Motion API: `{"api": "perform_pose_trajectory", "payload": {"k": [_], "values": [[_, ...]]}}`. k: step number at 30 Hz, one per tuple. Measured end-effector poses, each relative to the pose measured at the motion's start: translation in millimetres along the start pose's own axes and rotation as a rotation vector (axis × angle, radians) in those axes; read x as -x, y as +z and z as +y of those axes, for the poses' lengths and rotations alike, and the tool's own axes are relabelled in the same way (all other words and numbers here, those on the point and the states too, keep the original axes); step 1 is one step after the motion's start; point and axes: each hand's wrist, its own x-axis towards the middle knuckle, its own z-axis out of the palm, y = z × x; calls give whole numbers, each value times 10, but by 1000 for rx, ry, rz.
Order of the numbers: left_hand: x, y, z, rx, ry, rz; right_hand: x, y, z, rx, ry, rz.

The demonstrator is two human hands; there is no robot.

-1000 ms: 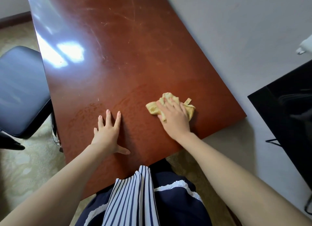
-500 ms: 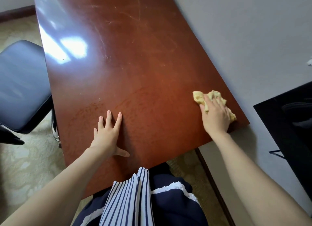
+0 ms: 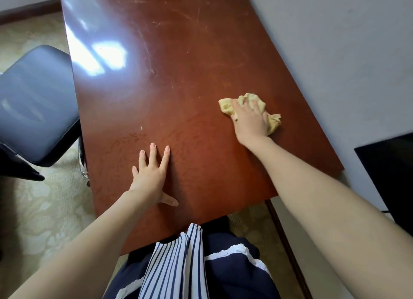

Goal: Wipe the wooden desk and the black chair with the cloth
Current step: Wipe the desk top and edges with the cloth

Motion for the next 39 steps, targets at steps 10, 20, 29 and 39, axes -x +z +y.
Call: {"api": "perform_pose_trajectory", "payload": {"k": [10, 20, 29, 39], "values": [[-10, 12, -17, 1, 5, 6, 991, 387, -232, 49, -479, 10], [-6, 33, -33, 5, 4, 22, 982, 218, 620, 48, -203, 21], [0, 26, -28, -12, 16, 26, 5, -117, 740, -104, 262, 67], [4, 37, -27, 2, 13, 31, -472, -199, 431, -194, 372, -64]]}}
